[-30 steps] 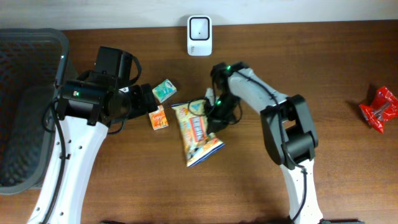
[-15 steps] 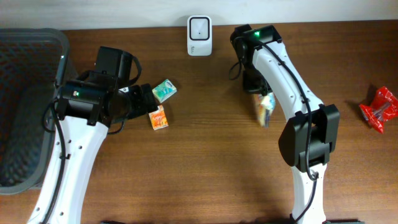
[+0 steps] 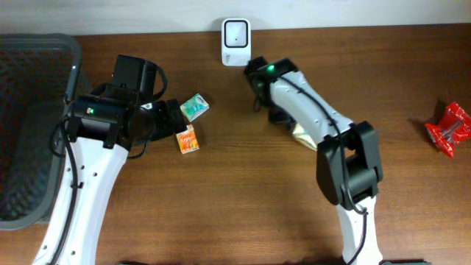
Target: Scan the item barcode
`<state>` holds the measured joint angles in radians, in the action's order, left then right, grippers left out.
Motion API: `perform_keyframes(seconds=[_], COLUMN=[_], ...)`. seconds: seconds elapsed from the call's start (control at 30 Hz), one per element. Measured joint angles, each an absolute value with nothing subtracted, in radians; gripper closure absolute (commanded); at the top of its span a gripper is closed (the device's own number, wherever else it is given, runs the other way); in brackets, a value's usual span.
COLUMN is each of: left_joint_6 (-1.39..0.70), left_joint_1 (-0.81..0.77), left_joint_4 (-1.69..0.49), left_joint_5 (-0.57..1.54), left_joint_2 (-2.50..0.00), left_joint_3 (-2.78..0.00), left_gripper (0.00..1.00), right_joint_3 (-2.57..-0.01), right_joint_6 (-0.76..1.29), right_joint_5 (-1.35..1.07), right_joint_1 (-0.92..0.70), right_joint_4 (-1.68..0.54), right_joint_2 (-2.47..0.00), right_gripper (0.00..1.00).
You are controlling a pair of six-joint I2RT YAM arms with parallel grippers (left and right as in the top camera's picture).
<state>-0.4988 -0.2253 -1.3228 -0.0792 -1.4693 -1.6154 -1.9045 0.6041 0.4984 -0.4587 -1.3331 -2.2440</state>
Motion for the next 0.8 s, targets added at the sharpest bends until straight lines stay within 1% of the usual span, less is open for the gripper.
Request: perform_keyframes(seconds=[0.03,0.13,0.17,0.2,0.23,0.3,0.33,0.37,0.43,0.47,0.5,0.53,0.57,0.63,0.7,0.8], left_joint_6=[-0.499,-0.499,-0.499,-0.499,-0.499,-0.499,-0.499,-0.499,-0.499,-0.499,-0.499,-0.499,-0.499,-0.499,-0.499,-0.499], left_joint_1=[-0.225,-0.225,-0.225,-0.225,-0.225,-0.225,-0.225,-0.225,-0.225,-0.225,-0.225,-0.225,-0.225,-0.225,-0.225,-0.225], left_joint_4=[-1.322,-1.322,-1.322,-1.322,-1.322,-1.322,-1.322,-1.322,-1.322,-1.322,-1.322,-1.322,-1.322,-1.323,-1.322,-1.322], left_joint_5=[-0.079,-0.079,-0.079,-0.079,-0.079,-0.079,-0.079,-0.079,-0.079,-0.079,-0.079,-0.079,-0.079,-0.079,-0.079,-0.079], left_joint_2=[-1.469,-1.469,-1.469,-1.469,-1.469,-1.469,-1.469,-1.469,-1.469,-1.469,-1.469,-1.469,-1.469,-1.469,-1.469,-1.469], left_joint_3=[-1.615,-1.615,-1.615,-1.615,-1.615,-1.615,-1.615,-1.615,-1.615,-1.615,-1.615,-1.615,-1.615,-1.615,-1.615,-1.615], left_gripper=[0.01,0.01,0.01,0.01,0.01,0.01,0.01,0.01,0.01,0.01,0.01,0.01,0.01,0.01,0.01,0.01], right_joint_3=[-1.905,-1.906,-1.912,-1.919,-1.940,-2.013,-2.041,-2.072,-2.124,-2.133,-2.139,-2.140,-2.139,-2.123,-2.085,-1.988], right_joint_6=[0.603,0.577,0.570,0.569,0.560,0.553,0.546,0.539,0.514,0.502,0.490,0.477,0.468,0.445,0.421,0.399], right_joint_5=[0.477,0.364,0.325,0.301,0.271,0.216,0.204,0.185,0.136,0.113,0.083,0.052,0.003,-0.049,-0.088,-0.128], right_joint_1=[-0.474,-0.525,-0.535,-0.538,-0.538,-0.514,-0.501,-0.480,-0.424,-0.399,-0.367,-0.329,-0.279,-0.242,-0.229,-0.242], right_joint_4=[-1.328,-1.330,-1.343,-1.355,-1.376,-1.413,-1.425,-1.430,-1.425,-1.420,-1.416,-1.417,-1.417,-1.413,-1.399,-1.322], right_joint_2=[-2.244,-2.244,-2.244,-2.244,-2.244,-2.244,-2.244,-2.244,-2.243,-2.242,-2.241,-2.241,-2.243,-2.243,-2.243,-2.243], right_gripper=[0.78,0.74,0.69,0.60,0.41,0.25,0.26,0.36,0.65,0.77,0.88,0.96,0.96,0.96,0.96,0.96])
